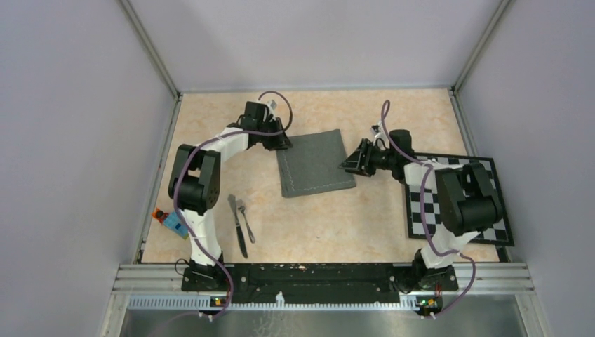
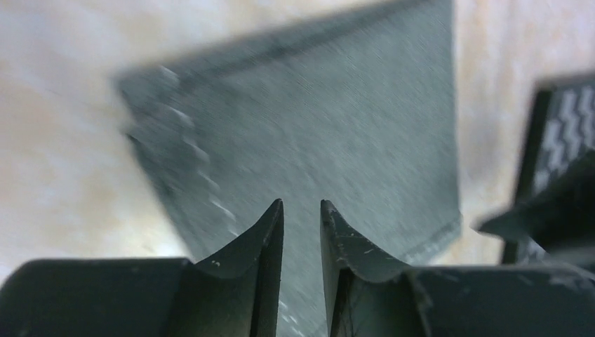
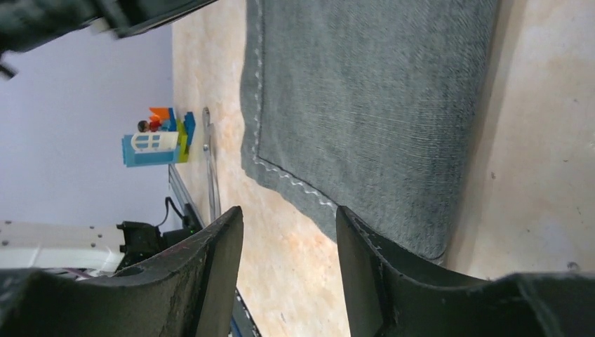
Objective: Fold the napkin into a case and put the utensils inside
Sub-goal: Smooth out the square-folded napkin at the center of the board.
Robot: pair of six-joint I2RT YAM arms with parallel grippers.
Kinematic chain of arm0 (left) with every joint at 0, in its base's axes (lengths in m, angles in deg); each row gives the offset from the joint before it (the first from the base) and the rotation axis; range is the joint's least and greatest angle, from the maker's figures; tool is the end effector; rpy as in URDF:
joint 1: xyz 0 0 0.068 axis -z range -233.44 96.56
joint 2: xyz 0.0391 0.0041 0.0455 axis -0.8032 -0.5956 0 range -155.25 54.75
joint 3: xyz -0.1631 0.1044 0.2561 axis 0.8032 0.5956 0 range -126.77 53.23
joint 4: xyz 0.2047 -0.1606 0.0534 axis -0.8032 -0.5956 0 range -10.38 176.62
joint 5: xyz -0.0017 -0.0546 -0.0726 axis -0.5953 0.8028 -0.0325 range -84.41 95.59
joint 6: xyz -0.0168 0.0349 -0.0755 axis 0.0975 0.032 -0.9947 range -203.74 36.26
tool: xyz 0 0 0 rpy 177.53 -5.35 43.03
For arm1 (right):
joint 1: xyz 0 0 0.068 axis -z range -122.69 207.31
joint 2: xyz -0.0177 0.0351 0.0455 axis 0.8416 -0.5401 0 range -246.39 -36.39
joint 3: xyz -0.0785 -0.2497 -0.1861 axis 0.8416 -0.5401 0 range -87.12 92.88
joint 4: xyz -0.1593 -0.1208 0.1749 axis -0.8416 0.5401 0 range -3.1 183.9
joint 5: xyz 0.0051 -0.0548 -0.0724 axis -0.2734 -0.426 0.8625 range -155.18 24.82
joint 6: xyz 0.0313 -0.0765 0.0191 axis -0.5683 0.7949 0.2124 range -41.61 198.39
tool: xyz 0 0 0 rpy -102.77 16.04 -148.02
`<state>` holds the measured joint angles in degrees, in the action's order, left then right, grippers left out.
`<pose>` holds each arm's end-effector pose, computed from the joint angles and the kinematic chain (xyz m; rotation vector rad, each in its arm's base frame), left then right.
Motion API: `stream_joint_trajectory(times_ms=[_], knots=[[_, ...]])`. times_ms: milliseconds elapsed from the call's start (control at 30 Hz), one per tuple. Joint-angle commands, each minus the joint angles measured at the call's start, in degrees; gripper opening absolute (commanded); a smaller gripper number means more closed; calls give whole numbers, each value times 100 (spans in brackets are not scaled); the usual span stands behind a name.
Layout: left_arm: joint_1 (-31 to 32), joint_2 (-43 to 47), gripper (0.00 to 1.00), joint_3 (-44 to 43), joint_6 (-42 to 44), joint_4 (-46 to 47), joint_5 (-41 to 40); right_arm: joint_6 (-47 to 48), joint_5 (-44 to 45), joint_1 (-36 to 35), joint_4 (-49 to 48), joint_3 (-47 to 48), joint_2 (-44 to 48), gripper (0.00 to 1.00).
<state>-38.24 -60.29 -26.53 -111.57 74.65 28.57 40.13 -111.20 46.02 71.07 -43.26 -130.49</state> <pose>0.4631 -0.1561 0.1979 -0.0763 2.4731 -0.8206 0.3345 0.1215 0.2019 0.0343 2.2777 1.3481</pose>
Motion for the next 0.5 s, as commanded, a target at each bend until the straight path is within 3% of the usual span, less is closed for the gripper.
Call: stream_joint_trajectory(times_ms=[0,67,267,467], knots=[[465,840,32,741,-326,438,558,-467,-126,-146,-859,226,-634,51],[596,973,33,1179,-578,757,639,-508,-139,-113,-1015,211,-973,52],[881,1196,54,2131,-1046,1649,631,-37,202,-104,-722,-65,-1190,61],[935,1224,57,2515,-1161,1785,457,-169,70,-110,-690,-88,-508,68]])
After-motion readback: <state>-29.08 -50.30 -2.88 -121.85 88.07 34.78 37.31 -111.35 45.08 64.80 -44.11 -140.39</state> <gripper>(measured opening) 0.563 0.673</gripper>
